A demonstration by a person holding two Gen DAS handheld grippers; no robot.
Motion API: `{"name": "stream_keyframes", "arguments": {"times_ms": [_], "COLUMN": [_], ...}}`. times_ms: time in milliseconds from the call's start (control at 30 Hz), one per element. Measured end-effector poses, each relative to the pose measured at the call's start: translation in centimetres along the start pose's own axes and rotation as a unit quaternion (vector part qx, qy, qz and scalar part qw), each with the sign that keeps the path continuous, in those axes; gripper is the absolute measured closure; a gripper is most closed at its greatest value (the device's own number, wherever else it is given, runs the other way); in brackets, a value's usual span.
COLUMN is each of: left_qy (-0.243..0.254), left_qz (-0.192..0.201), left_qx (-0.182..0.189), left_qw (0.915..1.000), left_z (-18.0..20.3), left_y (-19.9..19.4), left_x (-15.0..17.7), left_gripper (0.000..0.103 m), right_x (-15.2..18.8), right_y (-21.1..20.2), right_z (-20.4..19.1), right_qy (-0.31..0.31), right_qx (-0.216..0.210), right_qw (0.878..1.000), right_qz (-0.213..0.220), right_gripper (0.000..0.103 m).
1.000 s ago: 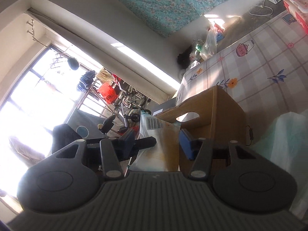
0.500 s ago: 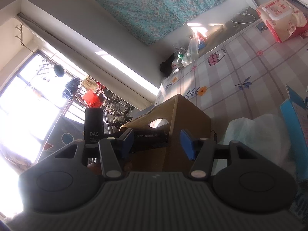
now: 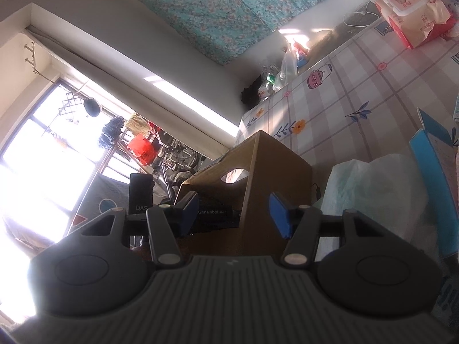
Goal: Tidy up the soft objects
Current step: 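Carry the cotton-swab bag with the left gripper into the cardboard box, then lower the cotton-swab bag into the box and open the left gripper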
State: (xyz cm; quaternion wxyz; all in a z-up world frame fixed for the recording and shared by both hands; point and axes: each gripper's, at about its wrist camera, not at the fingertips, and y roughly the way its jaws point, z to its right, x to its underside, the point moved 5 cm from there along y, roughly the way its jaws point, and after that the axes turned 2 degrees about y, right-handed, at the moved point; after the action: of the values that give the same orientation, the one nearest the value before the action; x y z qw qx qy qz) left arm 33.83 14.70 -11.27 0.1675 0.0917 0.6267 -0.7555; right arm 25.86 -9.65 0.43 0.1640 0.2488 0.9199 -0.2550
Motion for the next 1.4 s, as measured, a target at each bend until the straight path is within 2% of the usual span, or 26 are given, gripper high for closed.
{"name": "stream_keyframes", "arguments": {"times_ms": [133, 367, 433, 500, 600, 733, 800, 933, 1067, 1167, 1267, 1400], "left_qy": [0.038, 0.071, 0.057, 0.047, 0.060, 0.064, 0.070, 0.099, 0.080, 0.063, 0.055, 0.061], "left_qz": [0.016, 0.033, 0.034, 0.054, 0.069, 0.049, 0.039, 0.057, 0.054, 0.070, 0.078, 0.051], "left_qx": [-0.024, -0.040, -0.025, 0.001, 0.022, 0.049, 0.035, 0.018, 0.034, 0.043, 0.023, 0.001], "left_qw": [0.9989, 0.9961, 0.9975, 0.9974, 0.9956, 0.9955, 0.9962, 0.9933, 0.9947, 0.9946, 0.9952, 0.9968], "left_z": [0.6, 1.2, 1.0, 1.1, 1.8, 2.8, 3.1, 3.7, 2.8, 1.9, 1.1, 1.0], "left_y": [0.2, -0.2, -0.8, -1.8, -2.4, -0.7, 0.7, 1.1, 0.0, -1.4, -1.7, 0.3], "left_x": [-0.5, -0.6, -0.8, -1.1, -1.5, -1.4, -1.0, -0.6, -1.0, -1.3, -1.7, -1.4], "left_gripper": [0.060, 0.061, 0.061, 0.061, 0.058, 0.057, 0.054, 0.052, 0.050, 0.050, 0.050, 0.051], "right_x": [-0.1, 0.3, 0.5, 0.4, 0.3, 0.4, 0.5, 0.5, 0.4, 0.5, 0.7, 0.8], "right_y": [-0.4, 0.1, 0.0, -0.1, -0.3, -0.2, -0.2, -0.4, -0.5, -0.4, -0.1, 0.0], "right_z": [0.4, 1.4, 1.3, 1.2, 1.2, 1.5, 1.7, 2.1, 2.4, 2.6, 2.8, 2.7], "right_qy": [0.003, 0.016, 0.017, 0.014, 0.014, 0.019, 0.021, 0.024, 0.025, 0.027, 0.031, 0.031], "right_qx": [0.006, 0.009, 0.009, 0.009, 0.008, 0.011, 0.014, 0.019, 0.021, 0.020, 0.018, 0.018], "right_qw": [1.000, 1.000, 1.000, 1.000, 1.000, 1.000, 1.000, 1.000, 0.999, 0.999, 0.999, 0.999], "right_qz": [0.005, 0.000, -0.002, 0.001, 0.004, 0.003, 0.002, 0.002, 0.004, 0.003, -0.002, -0.004], "right_gripper": [0.048, 0.047, 0.047, 0.047, 0.047, 0.047, 0.047, 0.047, 0.047, 0.047, 0.047, 0.047]}}
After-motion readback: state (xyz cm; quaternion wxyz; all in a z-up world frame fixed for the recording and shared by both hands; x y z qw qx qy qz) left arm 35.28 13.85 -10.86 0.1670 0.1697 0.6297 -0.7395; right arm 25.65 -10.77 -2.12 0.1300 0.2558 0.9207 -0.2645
